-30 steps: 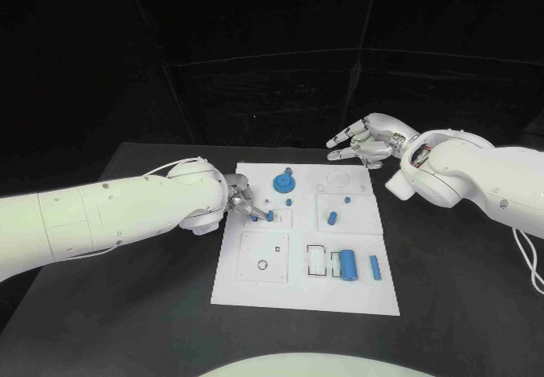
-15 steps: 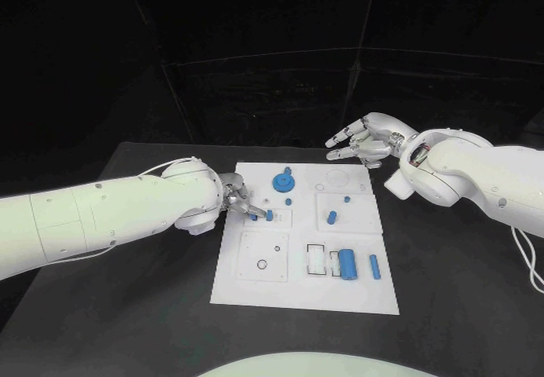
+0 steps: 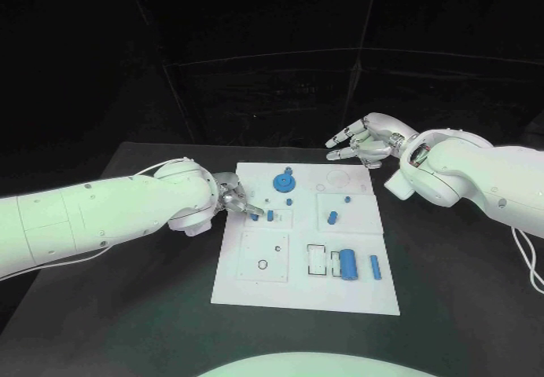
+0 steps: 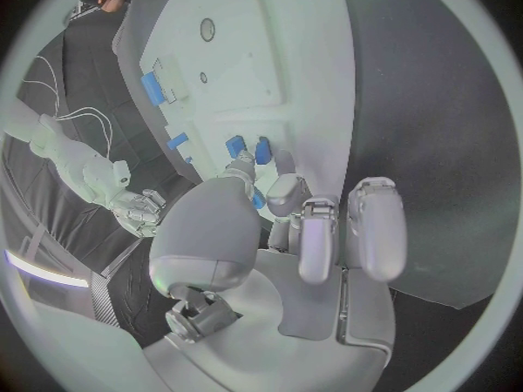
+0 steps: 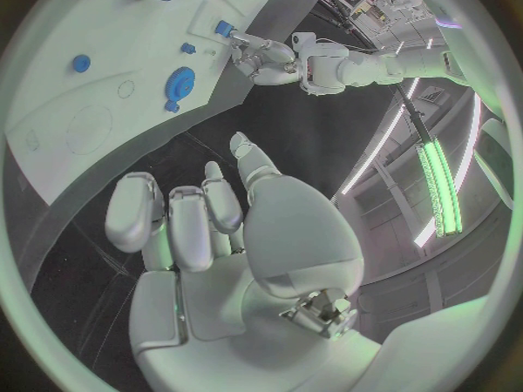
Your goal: Assemble the parts on the task board
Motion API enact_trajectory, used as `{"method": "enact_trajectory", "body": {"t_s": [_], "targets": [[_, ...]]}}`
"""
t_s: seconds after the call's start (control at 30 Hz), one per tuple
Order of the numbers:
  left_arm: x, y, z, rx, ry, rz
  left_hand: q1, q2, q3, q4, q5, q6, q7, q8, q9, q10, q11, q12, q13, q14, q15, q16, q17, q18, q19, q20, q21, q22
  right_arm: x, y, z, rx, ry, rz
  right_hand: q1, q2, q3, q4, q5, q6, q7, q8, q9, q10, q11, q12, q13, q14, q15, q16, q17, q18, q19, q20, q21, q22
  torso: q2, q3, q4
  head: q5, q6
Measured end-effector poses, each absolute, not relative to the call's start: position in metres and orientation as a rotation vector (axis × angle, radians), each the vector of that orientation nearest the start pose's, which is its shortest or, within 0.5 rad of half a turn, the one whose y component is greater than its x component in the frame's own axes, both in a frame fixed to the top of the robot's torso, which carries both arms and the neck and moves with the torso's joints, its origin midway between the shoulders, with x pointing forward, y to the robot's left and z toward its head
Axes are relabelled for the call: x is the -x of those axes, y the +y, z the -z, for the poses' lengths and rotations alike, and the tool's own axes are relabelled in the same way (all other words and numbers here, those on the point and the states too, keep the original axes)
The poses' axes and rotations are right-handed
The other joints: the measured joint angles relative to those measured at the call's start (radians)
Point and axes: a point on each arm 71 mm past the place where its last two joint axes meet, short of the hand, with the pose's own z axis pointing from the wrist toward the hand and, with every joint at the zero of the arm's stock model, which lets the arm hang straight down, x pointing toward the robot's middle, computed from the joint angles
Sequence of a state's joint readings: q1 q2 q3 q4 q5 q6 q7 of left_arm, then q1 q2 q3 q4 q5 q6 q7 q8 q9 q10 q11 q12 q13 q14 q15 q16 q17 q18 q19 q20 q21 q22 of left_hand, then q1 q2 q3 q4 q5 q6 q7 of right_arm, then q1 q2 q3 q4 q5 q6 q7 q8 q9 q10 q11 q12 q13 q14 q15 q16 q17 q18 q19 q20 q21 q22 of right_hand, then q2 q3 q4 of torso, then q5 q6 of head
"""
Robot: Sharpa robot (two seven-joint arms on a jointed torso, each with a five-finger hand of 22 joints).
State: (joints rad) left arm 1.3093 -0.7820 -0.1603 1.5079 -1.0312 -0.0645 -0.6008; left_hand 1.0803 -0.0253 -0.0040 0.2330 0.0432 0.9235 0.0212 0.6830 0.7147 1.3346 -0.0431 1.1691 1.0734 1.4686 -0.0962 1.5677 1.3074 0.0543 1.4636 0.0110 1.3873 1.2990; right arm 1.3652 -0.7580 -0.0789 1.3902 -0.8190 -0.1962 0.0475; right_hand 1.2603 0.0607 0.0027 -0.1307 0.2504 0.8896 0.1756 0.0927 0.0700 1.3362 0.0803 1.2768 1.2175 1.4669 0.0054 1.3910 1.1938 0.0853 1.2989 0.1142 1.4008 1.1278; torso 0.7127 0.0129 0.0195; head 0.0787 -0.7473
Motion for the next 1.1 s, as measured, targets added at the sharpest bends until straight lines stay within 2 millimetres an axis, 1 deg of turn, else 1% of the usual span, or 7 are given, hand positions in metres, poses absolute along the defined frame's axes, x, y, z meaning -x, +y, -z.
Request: {"method": "enact_trajectory", "body": {"t_s": [0.6, 0.7, 0.77, 0.83, 0.9, 1.0, 1.1], "targets": [[-0.490, 0.210, 0.195, 0.390, 2.168, 0.439, 0.009, 0.009, -0.026, 0.004, 0.000, -0.015, 0.007, 0.000, -0.002, -0.007, 0.000, -0.009, -0.012, 0.000, 0.000, 0.000, 0.000, 0.000, 0.000, 0.000, -0.012, -0.013, -0.530, -0.192, 0.131, -0.267, 1.740, -1.029, -0.005, 0.005, 0.000, 0.000, 0.000, 0.000, 0.000, 0.000, 0.000, 0.000, 0.000, 0.000, 0.000, 0.000, 0.000, 0.000, 0.000, 0.000, 0.000, 0.000, 0.000, -0.001, 0.000, 0.0003, -0.0003, 0.002, -0.001], [-0.492, 0.209, 0.194, 0.390, 2.163, 0.458, 0.055, 0.027, -0.025, -0.007, 0.000, -0.046, 0.017, -0.022, -0.019, -0.055, 0.010, -0.072, -0.081, 0.000, 0.000, 0.000, 0.000, 0.000, 0.000, 0.000, -0.036, -0.040, -0.530, -0.192, 0.131, -0.267, 1.740, -1.029, -0.005, 0.005, 0.000, 0.000, 0.000, 0.000, 0.000, 0.000, 0.000, 0.000, 0.000, 0.000, 0.000, 0.000, 0.000, 0.000, 0.000, 0.000, 0.000, 0.000, 0.000, -0.001, 0.001, 0.0003, -0.0010, 0.001, 0.002], [-0.494, 0.205, 0.193, 0.379, 2.150, 0.494, 0.119, 0.040, -0.010, -0.040, 0.000, -0.093, 0.036, -0.062, -0.043, -0.170, 0.028, -0.222, -0.238, -0.004, 0.011, 0.000, 0.000, 0.032, -0.047, 0.007, -0.127, -0.157, -0.530, -0.192, 0.131, -0.267, 1.740, -1.029, -0.005, 0.005, 0.000, 0.000, 0.000, 0.000, 0.000, 0.000, 0.000, 0.000, 0.000, 0.000, 0.000, 0.000, 0.000, 0.000, 0.000, 0.000, 0.000, 0.000, 0.000, -0.001, 0.001, 0.0003, -0.0010, -0.002, 0.002], [-0.497, 0.199, 0.191, 0.359, 2.127, 0.543, 0.208, 0.052, 0.023, -0.087, 0.000, -0.135, 0.063, -0.105, -0.073, -0.261, 0.048, -0.311, -0.309, -0.003, 0.030, -0.043, 0.000, 0.059, -0.113, 0.018, -0.241, -0.297, -0.530, -0.192, 0.131, -0.267, 1.740, -1.029, -0.005, 0.005, 0.000, 0.000, 0.000, 0.000, 0.000, 0.000, 0.000, 0.000, 0.000, 0.000, 0.000, 0.000, 0.000, 0.000, 0.000, 0.000, 0.000, 0.000, 0.000, -0.001, 0.001, 0.0003, -0.0010, -0.004, 0.004], [-0.502, 0.190, 0.187, 0.323, 2.086, 0.617, 0.310, 0.056, 0.075, -0.138, 0.003, -0.161, 0.090, -0.158, -0.118, -0.361, 0.072, -0.404, -0.366, -0.018, 0.056, -0.165, -0.003, 0.095, -0.235, 0.034, -0.440, -0.523, -0.531, -0.191, 0.131, -0.267, 1.740, -1.029, -0.005, 0.005, 0.000, 0.000, 0.000, 0.000, 0.000, 0.000, 0.000, 0.000, 0.000, 0.000, -0.001, 0.000, 0.000, 0.000, -0.001, 0.000, 0.000, 0.000, 0.000, -0.002, 0.001, 0.0003, -0.0010, -0.006, 0.007], [-0.508, 0.173, 0.180, 0.245, 2.010, 0.721, 0.384, 0.030, 0.130, -0.186, 0.011, -0.152, 0.120, -0.235, -0.193, -0.428, 0.109, -0.526, -0.457, -0.113, 0.087, -0.312, -0.101, 0.101, -0.330, 0.059, -0.582, -0.650, -0.531, -0.190, 0.131, -0.265, 1.739, -1.031, -0.005, 0.005, 0.000, 0.000, 0.000, 0.000, 0.000, 0.000, 0.000, 0.000, 0.000, -0.011, -0.009, 0.000, 0.000, -0.005, -0.005, 0.000, -0.004, -0.004, -0.004, -0.007, 0.000, 0.0009, -0.0015, -0.011, 0.011], [-0.514, 0.160, 0.176, 0.146, 1.936, 0.779, 0.406, 0.000, 0.161, -0.204, 0.007, -0.125, 0.124, -0.284, -0.248, -0.428, 0.110, -0.591, -0.519, -0.129, 0.093, -0.344, -0.135, 0.101, -0.331, 0.073, -0.607, -0.672, -0.531, -0.190, 0.131, -0.265, 1.737, -1.032, -0.001, 0.010, 0.001, -0.005, 0.000, 0.000, 0.000, 0.004, 0.000, -0.010, -0.002, -0.020, -0.018, 0.000, 0.000, -0.006, -0.008, 0.000, -0.007, 0.000, -0.004, -0.012, 0.000, 0.0012, -0.0028, -0.014, 0.017]]}}
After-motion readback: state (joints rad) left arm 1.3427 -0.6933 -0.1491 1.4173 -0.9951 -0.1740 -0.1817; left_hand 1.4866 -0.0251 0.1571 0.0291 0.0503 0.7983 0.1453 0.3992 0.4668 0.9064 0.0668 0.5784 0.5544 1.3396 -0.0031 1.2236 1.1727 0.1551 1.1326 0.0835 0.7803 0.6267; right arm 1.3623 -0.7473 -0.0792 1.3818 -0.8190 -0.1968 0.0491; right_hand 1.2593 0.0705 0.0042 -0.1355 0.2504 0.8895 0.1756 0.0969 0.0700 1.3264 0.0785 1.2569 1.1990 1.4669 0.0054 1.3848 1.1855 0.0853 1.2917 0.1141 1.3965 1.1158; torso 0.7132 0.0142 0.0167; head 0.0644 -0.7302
